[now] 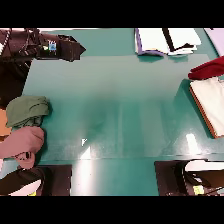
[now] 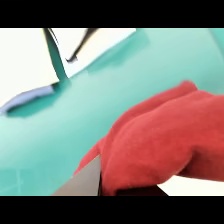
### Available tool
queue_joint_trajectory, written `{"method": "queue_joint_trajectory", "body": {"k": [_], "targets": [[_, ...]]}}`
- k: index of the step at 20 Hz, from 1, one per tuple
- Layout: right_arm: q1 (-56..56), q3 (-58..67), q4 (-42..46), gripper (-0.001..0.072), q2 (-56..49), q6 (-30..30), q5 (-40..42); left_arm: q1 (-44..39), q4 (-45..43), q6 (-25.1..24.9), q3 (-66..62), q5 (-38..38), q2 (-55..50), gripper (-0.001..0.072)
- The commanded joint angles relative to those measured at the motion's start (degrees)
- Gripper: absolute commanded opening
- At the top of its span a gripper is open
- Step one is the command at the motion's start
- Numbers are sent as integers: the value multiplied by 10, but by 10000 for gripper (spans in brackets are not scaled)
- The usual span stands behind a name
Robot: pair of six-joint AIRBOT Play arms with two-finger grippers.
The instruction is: Fold the shirts.
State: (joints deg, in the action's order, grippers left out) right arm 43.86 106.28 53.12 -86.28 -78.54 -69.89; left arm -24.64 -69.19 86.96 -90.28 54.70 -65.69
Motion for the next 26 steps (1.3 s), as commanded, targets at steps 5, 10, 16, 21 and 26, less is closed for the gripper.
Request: {"method": "queue_joint_trajectory", "body": {"k": [5, 10, 16, 21, 26], "targets": [[29, 40, 59, 20, 22, 2, -98, 0, -1, -5, 0, 14, 0, 24], [77, -113, 132, 20, 103, 12, -97, 0, -2, -14, 0, 28, 0, 24], [134, -308, 210, 25, 185, 35, -99, 0, -2, -20, 0, 34, 0, 25], [183, -376, 269, 556, 220, 34, -80, 0, -2, -20, 0, 46, 0, 25], [146, -327, 106, 554, 222, 34, -63, 0, -2, -20, 0, 45, 0, 25]]}}
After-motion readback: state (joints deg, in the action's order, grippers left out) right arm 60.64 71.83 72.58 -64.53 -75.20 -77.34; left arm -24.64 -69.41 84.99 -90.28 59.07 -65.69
